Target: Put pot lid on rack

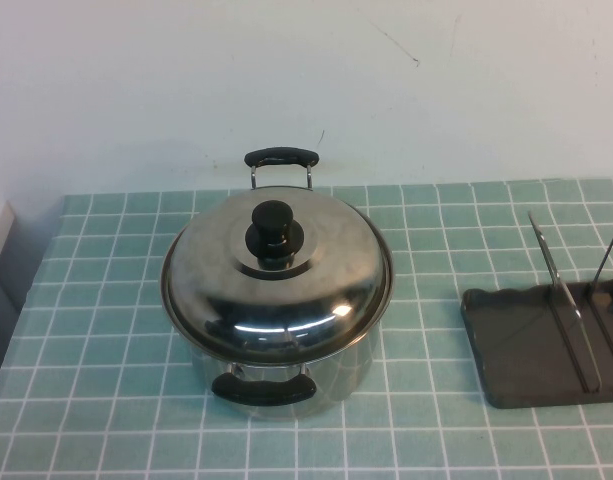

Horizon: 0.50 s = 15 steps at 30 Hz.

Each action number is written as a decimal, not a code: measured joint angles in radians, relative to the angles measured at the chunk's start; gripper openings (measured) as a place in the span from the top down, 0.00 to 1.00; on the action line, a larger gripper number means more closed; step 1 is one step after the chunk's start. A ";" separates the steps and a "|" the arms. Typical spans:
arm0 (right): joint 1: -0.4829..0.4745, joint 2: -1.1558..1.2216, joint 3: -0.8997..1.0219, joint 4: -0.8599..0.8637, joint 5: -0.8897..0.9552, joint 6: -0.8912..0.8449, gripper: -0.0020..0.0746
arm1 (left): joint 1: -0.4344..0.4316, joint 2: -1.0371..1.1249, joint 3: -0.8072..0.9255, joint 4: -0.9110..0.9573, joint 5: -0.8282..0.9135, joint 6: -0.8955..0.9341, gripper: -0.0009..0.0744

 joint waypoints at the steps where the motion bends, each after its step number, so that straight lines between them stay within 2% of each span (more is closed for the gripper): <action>1: 0.000 0.000 0.000 0.023 0.000 0.000 0.98 | 0.000 0.000 0.000 -0.016 -0.033 0.020 0.99; 4: 0.000 0.000 0.000 0.055 0.000 0.000 0.98 | 0.000 0.000 0.000 -0.039 -0.076 0.059 0.99; 7: 0.000 0.000 0.000 0.063 0.000 0.000 0.98 | 0.000 0.000 0.000 -0.056 -0.042 0.091 0.99; 10: 0.000 0.000 0.000 0.067 0.000 0.000 0.98 | 0.000 0.000 -0.030 -0.018 0.091 0.264 0.99; 13: 0.000 0.000 0.000 0.069 0.000 0.002 0.98 | 0.000 0.036 -0.156 0.056 0.232 0.521 0.99; 15: 0.000 0.000 0.000 0.069 0.000 0.002 0.98 | 0.000 0.104 -0.243 0.116 0.271 0.614 0.99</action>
